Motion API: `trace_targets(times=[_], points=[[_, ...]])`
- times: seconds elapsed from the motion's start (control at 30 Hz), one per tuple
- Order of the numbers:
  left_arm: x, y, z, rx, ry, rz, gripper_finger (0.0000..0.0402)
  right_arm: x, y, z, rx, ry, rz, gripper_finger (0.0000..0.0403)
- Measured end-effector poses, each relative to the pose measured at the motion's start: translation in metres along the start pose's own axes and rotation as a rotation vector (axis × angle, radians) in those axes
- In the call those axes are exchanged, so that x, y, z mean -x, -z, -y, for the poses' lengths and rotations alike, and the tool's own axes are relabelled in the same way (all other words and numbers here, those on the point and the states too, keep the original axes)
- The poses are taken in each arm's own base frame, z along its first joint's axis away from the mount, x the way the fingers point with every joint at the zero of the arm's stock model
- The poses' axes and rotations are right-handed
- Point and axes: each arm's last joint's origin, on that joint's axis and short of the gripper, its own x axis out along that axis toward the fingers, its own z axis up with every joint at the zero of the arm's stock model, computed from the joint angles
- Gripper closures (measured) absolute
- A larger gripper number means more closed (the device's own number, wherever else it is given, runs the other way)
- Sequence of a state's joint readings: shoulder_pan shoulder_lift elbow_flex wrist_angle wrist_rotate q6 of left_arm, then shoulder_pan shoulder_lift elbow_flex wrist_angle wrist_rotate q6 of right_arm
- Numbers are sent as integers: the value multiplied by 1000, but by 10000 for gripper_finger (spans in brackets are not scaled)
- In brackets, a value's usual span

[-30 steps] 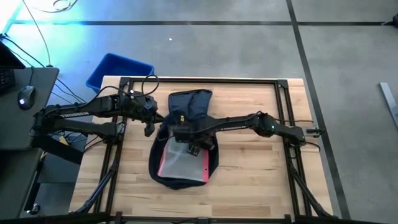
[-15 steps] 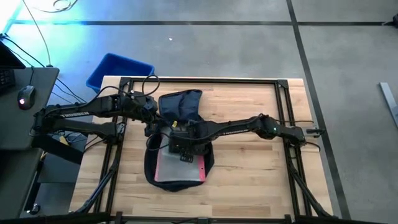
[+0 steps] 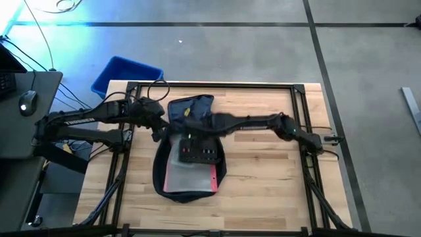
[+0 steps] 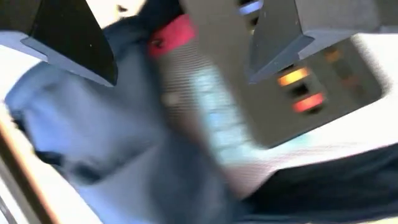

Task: Unpack backpack
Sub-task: Close the blue backpack

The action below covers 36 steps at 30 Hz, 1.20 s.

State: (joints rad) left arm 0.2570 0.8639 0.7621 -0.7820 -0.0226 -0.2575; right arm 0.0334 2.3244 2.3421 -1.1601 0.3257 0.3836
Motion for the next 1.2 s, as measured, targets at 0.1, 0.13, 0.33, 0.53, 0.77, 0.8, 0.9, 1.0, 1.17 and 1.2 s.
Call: trace_targets(times=[0.1, 0.13, 0.33, 0.53, 0.77, 0.8, 0.9, 1.0, 1.17, 1.2], points=[[-6, 6, -5, 30, 28, -47, 399, -1, -8, 34, -41, 37, -32, 69], [-9, 10, -7, 50, 27, -60, 397, 1, -10, 45, -50, 45, -46, 69], [-27, 31, -15, 123, 48, -156, 377, 8, -17, 85, 0, 71, -63, 69], [-39, 38, -19, 130, 8, -116, 351, -3, -15, 88, 77, 23, -91, 69], [-65, 43, -31, 174, -33, 26, 342, 3, -6, 60, 170, 11, -102, 69], [-69, 44, -33, 190, -23, 37, 342, 3, -3, 60, 184, 15, -124, 69], [-80, 49, -37, 228, 14, 33, 343, 3, 2, 68, 211, 50, -198, 69], [-86, 49, -41, 239, 4, 23, 343, 3, 3, 77, 208, 61, -225, 75], [-89, 48, -44, 250, 1, 24, 343, 12, 3, 101, 157, 35, -200, 87], [-89, 47, -44, 251, 3, 28, 343, 11, 5, 108, 130, 20, -201, 89]])
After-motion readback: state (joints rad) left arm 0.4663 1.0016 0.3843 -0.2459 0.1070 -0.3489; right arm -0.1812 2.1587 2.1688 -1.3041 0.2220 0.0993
